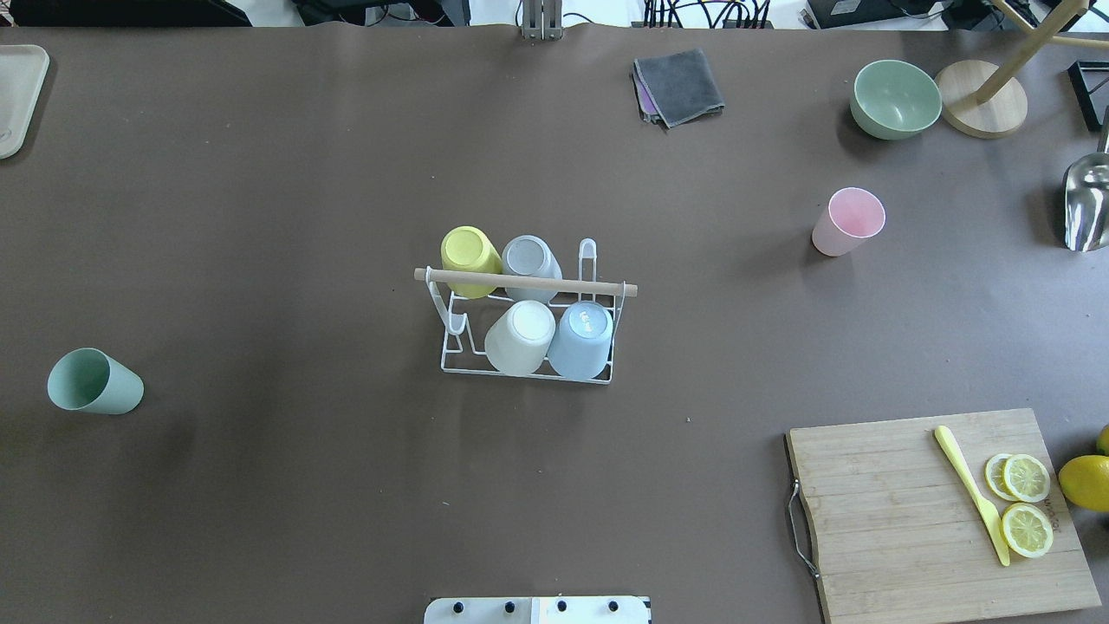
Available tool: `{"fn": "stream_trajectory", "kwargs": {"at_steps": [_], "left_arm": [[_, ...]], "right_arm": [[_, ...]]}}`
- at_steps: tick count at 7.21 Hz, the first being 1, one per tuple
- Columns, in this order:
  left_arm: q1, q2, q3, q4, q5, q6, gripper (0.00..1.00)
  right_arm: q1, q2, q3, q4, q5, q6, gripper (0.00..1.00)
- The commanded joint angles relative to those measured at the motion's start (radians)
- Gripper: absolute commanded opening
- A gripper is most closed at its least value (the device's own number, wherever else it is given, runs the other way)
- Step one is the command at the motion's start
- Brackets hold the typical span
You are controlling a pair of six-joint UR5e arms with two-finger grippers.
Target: Place cup on cup holder
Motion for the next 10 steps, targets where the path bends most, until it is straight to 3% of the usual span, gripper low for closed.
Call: {"fn": "stream_trajectory", "kwargs": {"at_steps": [1,2,4,6,10], "left_arm": [[0.006,-0.044,0.006,0.004,-0.004,-0.003,0.98],[0.030,-0.072,0.032,0.010,0.002,-0.003,0.97],[0.097,-0.156,0.114,0.034,0.008,0.000,0.97],[0.188,-0.323,0.252,0.167,0.012,0.012,0.97],[0.319,-0.455,0.318,0.370,0.127,0.035,0.97]], "right_arm": [[-0.094,0.103,-0.043,-0.100,0.002,0.007,1.00],[-0.119,0.199,-0.104,-0.169,0.002,0.007,1.00],[-0.192,0.307,-0.206,-0.195,0.002,0.006,1.00],[-0.203,0.434,-0.381,-0.195,0.022,-0.032,1.00],[-0.245,0.577,-0.639,-0.192,0.102,-0.159,1.00]]}}
